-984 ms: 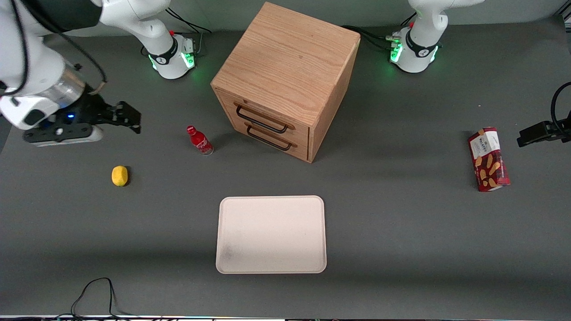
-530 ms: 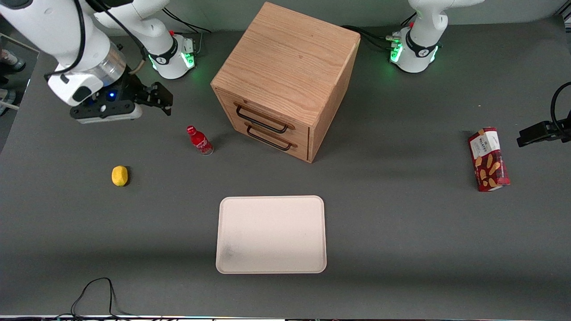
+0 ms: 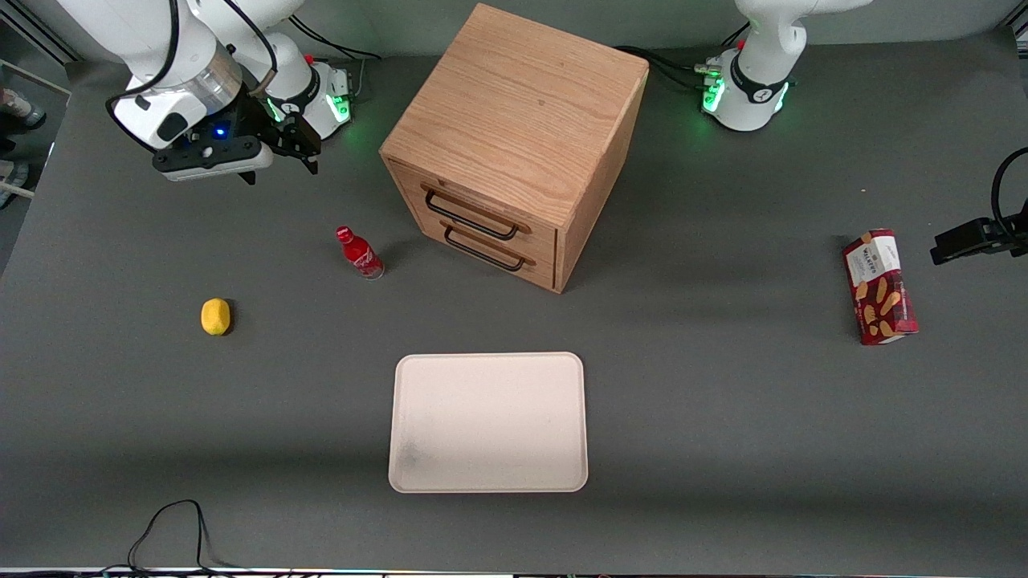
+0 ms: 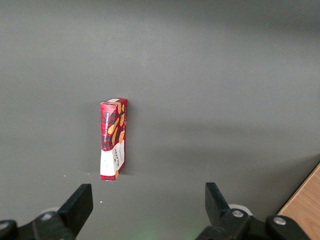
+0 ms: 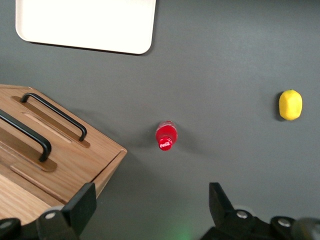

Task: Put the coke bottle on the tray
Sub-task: 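Lower the open right gripper over the bottle beside the cabinet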

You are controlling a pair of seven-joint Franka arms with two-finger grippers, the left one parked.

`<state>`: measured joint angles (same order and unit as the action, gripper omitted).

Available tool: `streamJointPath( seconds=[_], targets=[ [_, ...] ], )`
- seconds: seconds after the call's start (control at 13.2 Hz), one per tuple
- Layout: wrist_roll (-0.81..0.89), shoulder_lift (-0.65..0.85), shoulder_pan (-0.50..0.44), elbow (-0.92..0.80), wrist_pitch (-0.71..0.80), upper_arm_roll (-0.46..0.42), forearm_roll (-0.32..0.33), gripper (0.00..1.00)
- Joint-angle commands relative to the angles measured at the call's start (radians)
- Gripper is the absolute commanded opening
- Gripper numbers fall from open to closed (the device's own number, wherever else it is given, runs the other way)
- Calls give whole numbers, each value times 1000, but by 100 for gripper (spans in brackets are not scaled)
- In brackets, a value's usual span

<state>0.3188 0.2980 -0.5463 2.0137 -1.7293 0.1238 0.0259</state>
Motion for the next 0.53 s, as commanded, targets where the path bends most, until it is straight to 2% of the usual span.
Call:
streamJointPath(
  seconds=[0.0, 0.23, 0.45],
  targets=[
    [2, 62, -20, 77, -41, 11, 28, 100],
    [3, 61, -20, 102, -73, 11, 26, 100],
    [3, 59, -20, 192, -182, 11, 26, 100]
  ],
)
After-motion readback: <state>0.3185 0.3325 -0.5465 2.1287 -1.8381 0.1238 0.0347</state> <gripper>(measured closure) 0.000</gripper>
